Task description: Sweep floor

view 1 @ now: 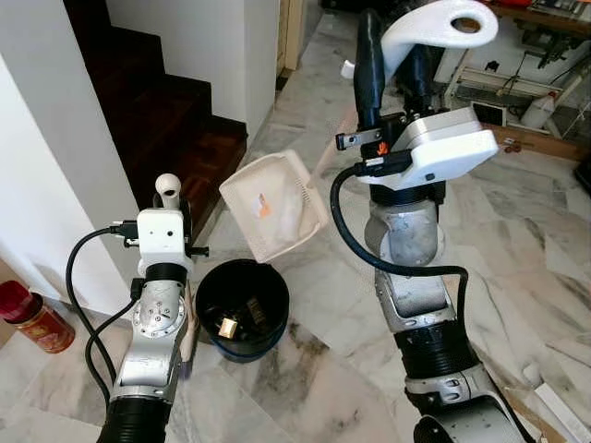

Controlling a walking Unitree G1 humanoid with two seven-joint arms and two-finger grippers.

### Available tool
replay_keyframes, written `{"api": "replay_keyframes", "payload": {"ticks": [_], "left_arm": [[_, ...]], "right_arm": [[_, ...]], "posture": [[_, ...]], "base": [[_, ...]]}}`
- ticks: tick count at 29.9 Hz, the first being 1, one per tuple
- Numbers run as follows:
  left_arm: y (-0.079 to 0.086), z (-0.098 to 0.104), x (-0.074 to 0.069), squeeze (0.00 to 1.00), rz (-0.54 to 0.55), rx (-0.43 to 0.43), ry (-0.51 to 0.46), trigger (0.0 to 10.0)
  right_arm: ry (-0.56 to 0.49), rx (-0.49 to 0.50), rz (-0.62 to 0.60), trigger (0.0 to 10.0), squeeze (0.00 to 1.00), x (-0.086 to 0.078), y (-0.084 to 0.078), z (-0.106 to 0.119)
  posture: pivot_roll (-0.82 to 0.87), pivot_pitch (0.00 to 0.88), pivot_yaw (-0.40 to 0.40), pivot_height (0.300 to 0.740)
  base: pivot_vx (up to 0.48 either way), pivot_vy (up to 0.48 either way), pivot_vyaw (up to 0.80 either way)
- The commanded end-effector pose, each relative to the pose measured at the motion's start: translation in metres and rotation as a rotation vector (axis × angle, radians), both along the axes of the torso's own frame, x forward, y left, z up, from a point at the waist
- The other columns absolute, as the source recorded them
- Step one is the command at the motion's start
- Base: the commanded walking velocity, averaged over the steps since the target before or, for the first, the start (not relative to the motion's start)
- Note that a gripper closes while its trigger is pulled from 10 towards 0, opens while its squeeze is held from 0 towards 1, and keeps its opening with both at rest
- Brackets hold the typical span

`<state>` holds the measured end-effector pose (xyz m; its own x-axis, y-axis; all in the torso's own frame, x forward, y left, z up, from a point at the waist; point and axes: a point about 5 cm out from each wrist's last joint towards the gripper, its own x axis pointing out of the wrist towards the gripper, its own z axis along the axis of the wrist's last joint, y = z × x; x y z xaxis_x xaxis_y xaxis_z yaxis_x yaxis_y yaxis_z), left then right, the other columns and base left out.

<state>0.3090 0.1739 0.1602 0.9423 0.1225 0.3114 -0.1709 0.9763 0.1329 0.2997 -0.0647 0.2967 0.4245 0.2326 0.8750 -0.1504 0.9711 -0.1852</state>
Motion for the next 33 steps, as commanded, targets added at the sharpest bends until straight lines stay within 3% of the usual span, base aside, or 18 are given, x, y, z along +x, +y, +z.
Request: {"api": "replay_keyframes", "payload": {"ticks": [1,8,28,33], "left_arm": [[-0.008,0.012,-0.003,0.0,-0.038,0.01,-0.068,10.0],[-0.009,0.011,-0.003,0.0,-0.037,0.009,-0.068,10.0],[-0.009,0.011,-0.003,0.0,-0.037,0.008,-0.065,10.0],[-0.01,0.01,-0.004,0.0,-0.042,0.009,-0.062,10.0]], "right_arm": [[-0.138,-0.01,0.006,10.0,0.0,-0.016,0.001,0.016],[-0.143,-0.074,0.036,10.0,0.0,-0.019,0.011,0.011],[-0.128,-0.103,0.038,10.0,0.0,-0.018,0.014,0.008],[-0.153,-0.176,-0.004,10.0,0.0,-0.018,0.015,0.005]], "posture": [[0.13,0.065,-0.096,0.74],[0.12,0.068,-0.099,0.74],[0.12,0.07,-0.102,0.74],[0.12,0.072,-0.099,0.74]], "base": [[0.0,0.0,0.0],[0.0,0.0,0.0],[0.0,0.0,0.0],[0.0,0.0,0.0]]}}
